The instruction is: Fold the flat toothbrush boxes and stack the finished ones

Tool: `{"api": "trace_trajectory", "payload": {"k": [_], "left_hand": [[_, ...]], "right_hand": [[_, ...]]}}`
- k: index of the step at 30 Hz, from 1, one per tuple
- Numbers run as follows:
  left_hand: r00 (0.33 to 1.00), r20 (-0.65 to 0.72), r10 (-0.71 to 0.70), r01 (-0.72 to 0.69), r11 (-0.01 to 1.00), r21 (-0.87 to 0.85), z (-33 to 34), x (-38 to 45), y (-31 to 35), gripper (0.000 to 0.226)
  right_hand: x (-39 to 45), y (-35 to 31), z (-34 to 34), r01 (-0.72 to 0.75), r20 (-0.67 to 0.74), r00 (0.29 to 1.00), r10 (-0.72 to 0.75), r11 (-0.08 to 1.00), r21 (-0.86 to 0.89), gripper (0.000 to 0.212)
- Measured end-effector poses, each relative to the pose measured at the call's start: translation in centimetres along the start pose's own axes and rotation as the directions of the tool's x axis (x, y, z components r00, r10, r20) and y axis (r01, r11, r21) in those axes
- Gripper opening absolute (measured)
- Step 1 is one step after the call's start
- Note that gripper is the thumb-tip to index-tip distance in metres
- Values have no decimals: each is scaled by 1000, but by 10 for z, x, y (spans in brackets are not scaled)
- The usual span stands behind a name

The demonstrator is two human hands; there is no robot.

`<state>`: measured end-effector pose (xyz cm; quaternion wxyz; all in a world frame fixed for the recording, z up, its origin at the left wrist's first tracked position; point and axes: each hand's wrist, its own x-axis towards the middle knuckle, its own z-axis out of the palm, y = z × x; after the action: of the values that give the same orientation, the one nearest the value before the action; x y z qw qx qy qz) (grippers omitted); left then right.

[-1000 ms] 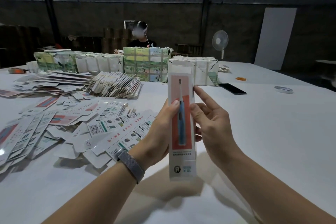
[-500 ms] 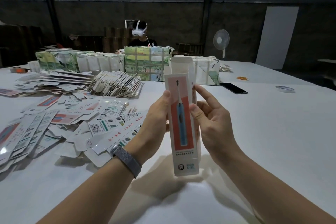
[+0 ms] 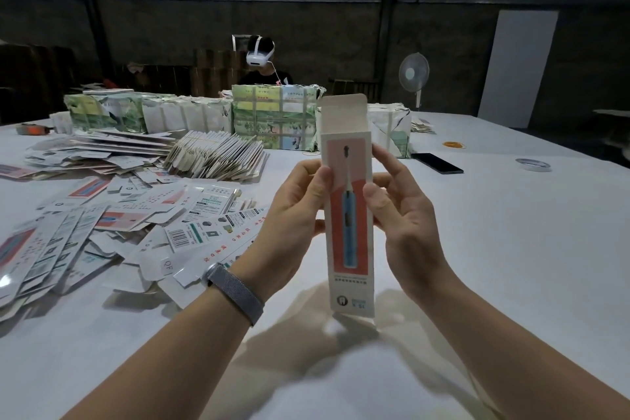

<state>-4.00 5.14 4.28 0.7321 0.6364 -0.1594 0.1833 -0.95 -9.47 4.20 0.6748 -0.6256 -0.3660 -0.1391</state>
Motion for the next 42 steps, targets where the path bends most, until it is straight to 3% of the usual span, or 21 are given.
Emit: {"api": "trace_trajectory", "payload": {"k": [9, 16, 21, 28, 34, 42], "left_hand": [[999, 39, 36, -41, 991, 127, -2, -1, 8, 37], [964, 112, 242, -264, 927, 268, -3, -1, 21, 45], [947, 127, 296, -322, 886, 335, -6, -1, 25, 53], [951, 149, 271, -308, 881, 358, -5, -2, 25, 39], [954, 170, 247, -295, 871, 392, -1, -4, 24, 35], [951, 164, 263, -304, 893, 333, 4, -5, 30, 40]], "right_hand": [[6, -5, -9, 38, -11, 999, -39, 996, -76, 51], [7, -8, -12, 90, 25, 996, -88, 992, -84, 62], [6, -11, -9, 149, 63, 988, -142, 982, -115, 64], [7, -13, -9, 154, 44, 987, -151, 987, -55, 50], [9, -20, -10, 155, -74, 984, -160, 986, -61, 16], [6, -37, -6, 298, -137, 933, -331, 929, -218, 24]]}}
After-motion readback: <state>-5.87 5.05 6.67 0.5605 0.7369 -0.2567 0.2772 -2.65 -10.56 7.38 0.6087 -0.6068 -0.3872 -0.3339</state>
